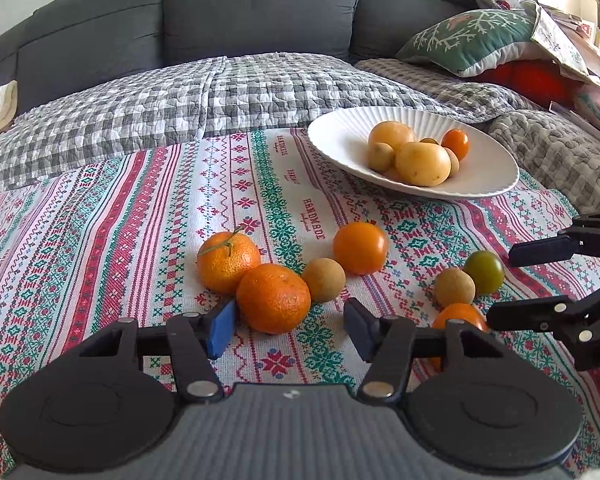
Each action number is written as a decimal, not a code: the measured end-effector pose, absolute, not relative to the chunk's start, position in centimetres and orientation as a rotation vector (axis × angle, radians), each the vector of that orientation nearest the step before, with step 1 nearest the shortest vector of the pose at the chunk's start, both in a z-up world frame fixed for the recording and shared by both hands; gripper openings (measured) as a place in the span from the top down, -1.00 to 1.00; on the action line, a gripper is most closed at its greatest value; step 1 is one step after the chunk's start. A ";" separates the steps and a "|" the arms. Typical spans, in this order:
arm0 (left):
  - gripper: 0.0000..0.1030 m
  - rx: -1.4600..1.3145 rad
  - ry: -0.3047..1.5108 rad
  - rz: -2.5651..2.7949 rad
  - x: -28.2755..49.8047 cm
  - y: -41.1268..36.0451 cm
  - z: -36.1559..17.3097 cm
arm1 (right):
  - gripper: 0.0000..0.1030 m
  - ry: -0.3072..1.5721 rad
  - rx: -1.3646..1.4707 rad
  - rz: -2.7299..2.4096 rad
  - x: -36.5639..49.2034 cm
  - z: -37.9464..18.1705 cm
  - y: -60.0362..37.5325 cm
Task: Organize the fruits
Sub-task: 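Withdraw both tools toward a large mandarin and a green tomato, then grasp the large mandarin with the left tool while the right grasps the green tomato, then carry the mandarin and green tomato into the white plate and open both tools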
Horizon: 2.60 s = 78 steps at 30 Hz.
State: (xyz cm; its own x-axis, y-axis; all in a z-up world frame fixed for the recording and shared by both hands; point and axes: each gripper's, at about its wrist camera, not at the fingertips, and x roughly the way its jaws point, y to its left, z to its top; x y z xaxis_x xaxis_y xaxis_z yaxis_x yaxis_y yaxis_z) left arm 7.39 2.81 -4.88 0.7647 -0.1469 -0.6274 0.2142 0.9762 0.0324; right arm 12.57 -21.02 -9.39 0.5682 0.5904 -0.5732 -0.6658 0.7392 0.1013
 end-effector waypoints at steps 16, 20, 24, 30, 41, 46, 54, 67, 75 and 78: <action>0.45 0.073 0.705 -0.176 7.9 3.5 -4.4 | 0.39 0.629 -0.149 0.770 13.2 -9.0 -19.0; 0.46 0.070 0.714 -0.176 8.0 3.4 -4.3 | 0.50 0.635 -0.153 0.771 13.2 -8.8 -18.7; 0.47 0.067 0.722 -0.174 8.0 3.4 -4.2 | 0.51 0.637 -0.167 0.773 13.2 -8.7 -18.5; 0.48 0.066 0.735 -0.182 7.9 3.3 -4.1 | 0.52 0.638 -0.180 0.776 13.2 -8.6 -18.3; 0.48 0.039 0.764 -0.235 7.5 2.9 -3.4 | 0.52 0.631 -0.189 0.787 12.8 -8.0 -18.4; 0.48 0.015 0.772 -0.260 7.2 2.9 -3.0 | 0.52 0.624 -0.176 0.804 12.7 -7.3 -18.6; 0.48 -0.014 0.760 -0.292 6.8 2.8 -1.9 | 0.52 0.606 -0.159 0.835 12.7 -6.1 -18.9; 0.48 -0.090 0.707 -0.313 7.1 2.4 0.5 | 0.52 0.545 -0.089 0.798 13.9 -3.9 -20.6; 0.48 -0.117 0.691 -0.334 7.7 0.9 1.0 | 0.52 0.540 -0.019 0.717 15.5 -3.9 -23.2; 0.48 -0.118 0.691 -0.343 7.9 0.2 1.1 | 0.52 0.536 0.012 0.686 16.1 -3.9 -24.4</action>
